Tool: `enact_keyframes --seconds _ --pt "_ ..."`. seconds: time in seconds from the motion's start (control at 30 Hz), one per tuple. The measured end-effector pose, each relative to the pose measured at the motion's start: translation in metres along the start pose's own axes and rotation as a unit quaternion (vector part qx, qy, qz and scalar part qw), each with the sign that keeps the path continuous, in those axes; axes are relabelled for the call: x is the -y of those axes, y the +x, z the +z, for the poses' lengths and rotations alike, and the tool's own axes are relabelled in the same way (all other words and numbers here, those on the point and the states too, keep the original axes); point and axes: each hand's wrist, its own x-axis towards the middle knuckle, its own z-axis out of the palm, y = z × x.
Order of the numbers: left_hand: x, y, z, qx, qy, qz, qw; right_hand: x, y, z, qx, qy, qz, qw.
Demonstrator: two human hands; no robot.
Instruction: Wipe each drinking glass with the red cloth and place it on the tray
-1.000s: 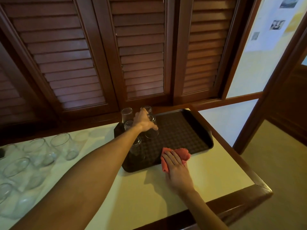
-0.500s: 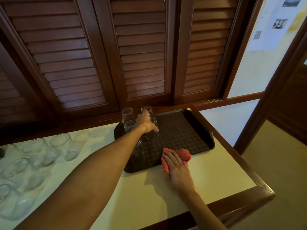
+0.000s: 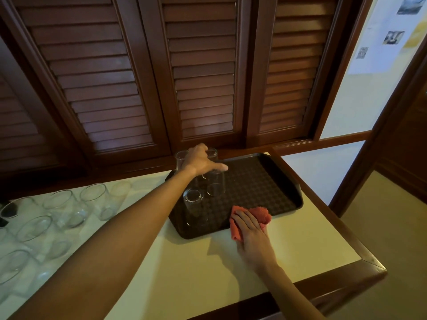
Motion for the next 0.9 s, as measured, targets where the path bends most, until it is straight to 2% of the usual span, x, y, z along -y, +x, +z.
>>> enact_keyframes --seconds 0.13,0.27,0.37,0.43,0.5,0.6,0.73,0.9 --pt "0.029 -0.031 -0.056 -0.101 -0.028 0.008 0.994 0.005 -0.003 0.0 -0.027 -0.011 -0.001 1.0" --pt "0.085 -0.08 -0.103 -0.185 -0.013 -0.034 0.982 0.019 -0.01 -0.001 -0.071 -0.021 0.021 0.997" --pt "0.13 -0.117 -0.129 -0.234 0.03 -0.08 0.969 0.061 -0.02 0.006 -0.15 0.043 -0.015 0.988" --pt "0.158 -0.139 -0.138 -0.236 0.078 -0.103 0.963 0.107 -0.025 0.013 -0.153 0.088 -0.068 0.982" --pt "0.182 -0.154 -0.14 -0.232 0.108 -0.125 0.959 0.148 -0.03 0.027 -0.118 0.11 -0.111 0.981" --pt "0.207 -0.166 -0.14 -0.218 0.087 -0.147 0.961 0.189 -0.032 0.05 -0.094 0.088 -0.16 0.979" --pt "0.225 -0.159 -0.134 -0.181 0.061 -0.165 0.968 0.205 -0.033 0.073 -0.086 0.043 -0.17 0.981" --pt "0.233 -0.138 -0.128 -0.18 0.005 -0.198 0.964 0.202 -0.036 0.078 -0.112 0.008 -0.17 0.979"
